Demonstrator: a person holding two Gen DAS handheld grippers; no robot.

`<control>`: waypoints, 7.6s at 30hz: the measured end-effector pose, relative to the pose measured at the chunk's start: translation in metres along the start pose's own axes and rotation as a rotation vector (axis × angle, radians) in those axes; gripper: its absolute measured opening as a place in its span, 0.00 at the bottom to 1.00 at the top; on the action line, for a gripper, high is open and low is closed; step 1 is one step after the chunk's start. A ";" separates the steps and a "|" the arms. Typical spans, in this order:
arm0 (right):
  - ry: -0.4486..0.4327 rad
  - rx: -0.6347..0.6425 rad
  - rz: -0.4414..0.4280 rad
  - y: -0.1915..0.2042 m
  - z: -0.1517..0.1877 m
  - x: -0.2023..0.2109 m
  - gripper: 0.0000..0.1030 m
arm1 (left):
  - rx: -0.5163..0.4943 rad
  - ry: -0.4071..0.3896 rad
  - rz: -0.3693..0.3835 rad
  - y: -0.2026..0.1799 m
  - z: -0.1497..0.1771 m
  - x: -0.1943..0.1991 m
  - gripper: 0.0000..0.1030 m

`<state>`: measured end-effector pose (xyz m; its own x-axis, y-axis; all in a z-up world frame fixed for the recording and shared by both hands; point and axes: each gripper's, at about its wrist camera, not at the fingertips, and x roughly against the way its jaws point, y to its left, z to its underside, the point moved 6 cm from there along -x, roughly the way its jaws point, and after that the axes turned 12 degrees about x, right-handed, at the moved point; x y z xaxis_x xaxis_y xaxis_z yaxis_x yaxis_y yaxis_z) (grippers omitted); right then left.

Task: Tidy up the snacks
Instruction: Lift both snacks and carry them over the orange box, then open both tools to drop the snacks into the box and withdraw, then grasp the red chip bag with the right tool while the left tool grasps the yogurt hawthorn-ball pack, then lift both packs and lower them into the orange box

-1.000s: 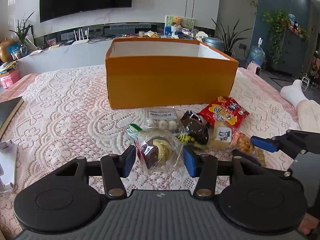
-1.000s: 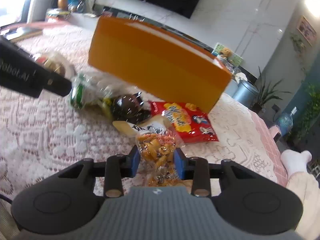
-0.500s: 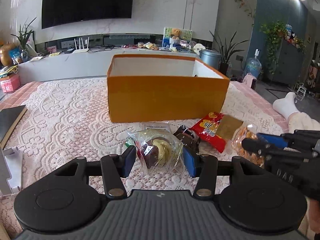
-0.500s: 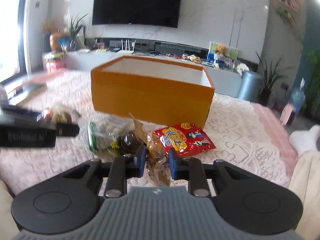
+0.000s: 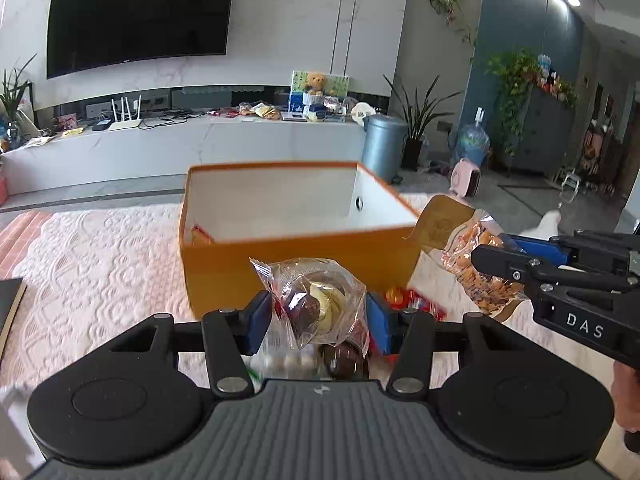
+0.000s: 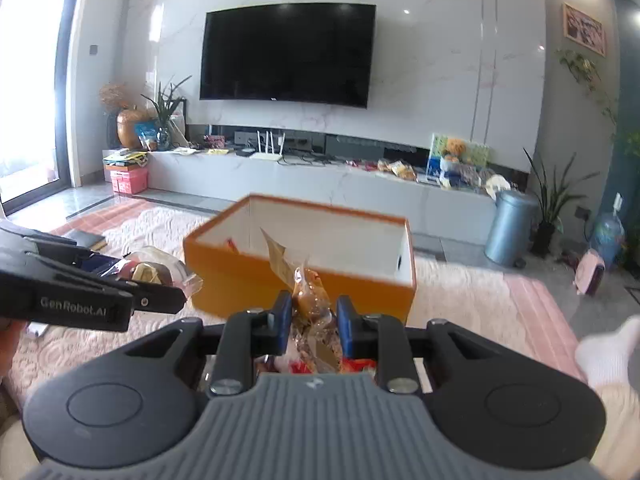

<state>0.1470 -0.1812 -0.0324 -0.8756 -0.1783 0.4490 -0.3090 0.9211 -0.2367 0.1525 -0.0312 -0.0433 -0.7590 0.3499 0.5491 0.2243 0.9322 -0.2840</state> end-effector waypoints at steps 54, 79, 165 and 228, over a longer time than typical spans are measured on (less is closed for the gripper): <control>0.571 0.089 -0.132 -0.057 -0.017 -0.291 0.25 | -0.077 0.463 -0.290 0.051 -0.054 -0.218 0.70; 0.415 -0.027 -0.148 -0.059 -0.067 -0.169 0.47 | -0.062 0.235 -0.227 -0.002 -0.074 -0.079 0.73; 0.356 -0.437 0.118 -0.015 0.122 -0.174 0.96 | 0.074 0.316 -0.268 0.047 0.062 -0.154 0.67; -0.033 -0.271 -0.025 -0.068 -0.046 -0.098 0.36 | -0.047 0.120 -0.148 0.013 -0.088 -0.084 0.67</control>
<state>0.2710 -0.2101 -0.0204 -0.8820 -0.2093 0.4222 -0.2238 0.9745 0.0156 0.2726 -0.0403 -0.0241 -0.7077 0.2145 0.6731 0.1458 0.9766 -0.1580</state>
